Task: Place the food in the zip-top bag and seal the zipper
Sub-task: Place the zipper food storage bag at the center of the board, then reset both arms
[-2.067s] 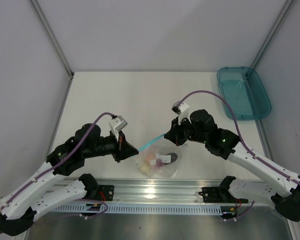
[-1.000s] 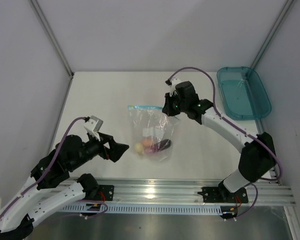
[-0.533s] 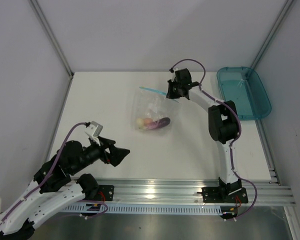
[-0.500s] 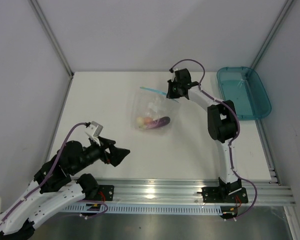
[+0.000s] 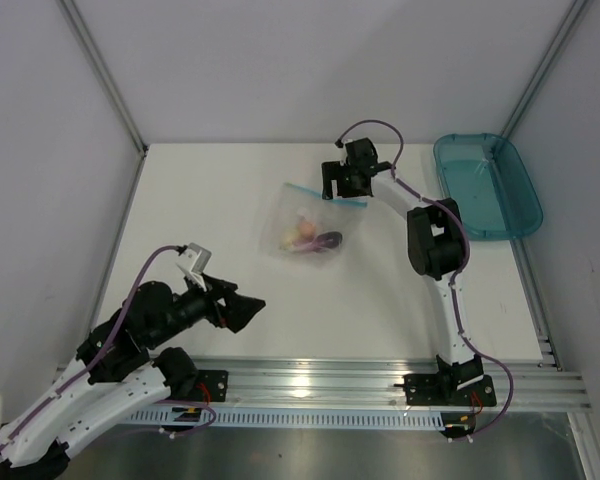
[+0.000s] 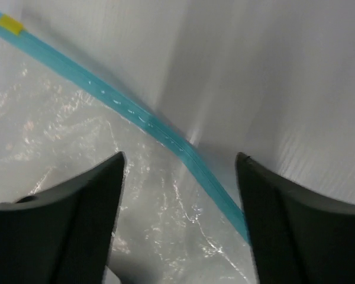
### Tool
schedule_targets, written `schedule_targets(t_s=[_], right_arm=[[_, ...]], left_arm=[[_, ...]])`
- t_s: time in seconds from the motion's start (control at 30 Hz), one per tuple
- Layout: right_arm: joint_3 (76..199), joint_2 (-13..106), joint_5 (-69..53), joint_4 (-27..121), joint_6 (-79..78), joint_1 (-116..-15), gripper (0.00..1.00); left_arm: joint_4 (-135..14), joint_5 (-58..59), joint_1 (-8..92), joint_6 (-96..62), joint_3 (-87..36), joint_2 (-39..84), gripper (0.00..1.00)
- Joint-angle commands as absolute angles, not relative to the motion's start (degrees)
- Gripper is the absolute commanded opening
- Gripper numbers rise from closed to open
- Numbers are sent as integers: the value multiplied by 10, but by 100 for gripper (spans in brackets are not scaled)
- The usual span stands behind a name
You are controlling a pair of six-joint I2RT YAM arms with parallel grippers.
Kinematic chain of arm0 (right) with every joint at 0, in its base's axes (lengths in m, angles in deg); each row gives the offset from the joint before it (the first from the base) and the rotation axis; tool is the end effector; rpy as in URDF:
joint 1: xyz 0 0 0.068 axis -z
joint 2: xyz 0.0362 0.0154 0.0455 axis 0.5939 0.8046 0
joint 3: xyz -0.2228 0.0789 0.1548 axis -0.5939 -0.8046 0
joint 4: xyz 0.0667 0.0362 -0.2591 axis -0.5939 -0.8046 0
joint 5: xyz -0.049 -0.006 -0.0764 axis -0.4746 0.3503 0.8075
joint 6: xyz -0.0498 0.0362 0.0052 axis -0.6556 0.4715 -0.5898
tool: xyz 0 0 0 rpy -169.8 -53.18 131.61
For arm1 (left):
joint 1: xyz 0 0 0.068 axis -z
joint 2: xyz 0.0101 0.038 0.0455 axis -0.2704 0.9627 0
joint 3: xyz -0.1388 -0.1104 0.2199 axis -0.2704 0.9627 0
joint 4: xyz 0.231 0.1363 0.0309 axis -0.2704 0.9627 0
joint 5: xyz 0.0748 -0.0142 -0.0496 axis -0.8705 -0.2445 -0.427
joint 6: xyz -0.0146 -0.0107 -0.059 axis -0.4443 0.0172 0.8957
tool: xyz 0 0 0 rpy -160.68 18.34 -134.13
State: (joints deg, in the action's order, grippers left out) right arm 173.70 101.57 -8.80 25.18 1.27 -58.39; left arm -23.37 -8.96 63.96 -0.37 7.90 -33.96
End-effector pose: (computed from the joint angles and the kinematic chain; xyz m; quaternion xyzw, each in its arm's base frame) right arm 0.5133 0.2140 0.1679 -0.1357 0.9169 0.1610 0.3389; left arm 0.0653 -0.0719 0.3144 0.1312 0.7840 -0.3704 0.4806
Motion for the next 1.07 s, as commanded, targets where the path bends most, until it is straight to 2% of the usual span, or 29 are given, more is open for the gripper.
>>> schedule_targets(t_s=[0.0,0.1,0.23,0.47,0.77,0.97,1.03], right_arm=[[1776,968,-37,247,-2,-581,97],[1771,910,-17,220,3,-581,99],[1674,791,44,218,31,-584,100],[1340,539,128,216,109,-618,99],[1059,215,233,144,272,-746,99],[966,1,236,130,344,-780,99],[932,-40,196,155,341,-781,100]], left_arm=[[-254,-83,642,13,72,-325,99],[-247,-101,642,24,68,-312,100],[-240,-128,642,47,69,-293,100],[-245,-152,641,92,79,-265,100],[-342,-130,623,151,149,-256,99],[-406,-90,606,177,201,-255,99],[-440,-79,604,181,225,-263,99]])
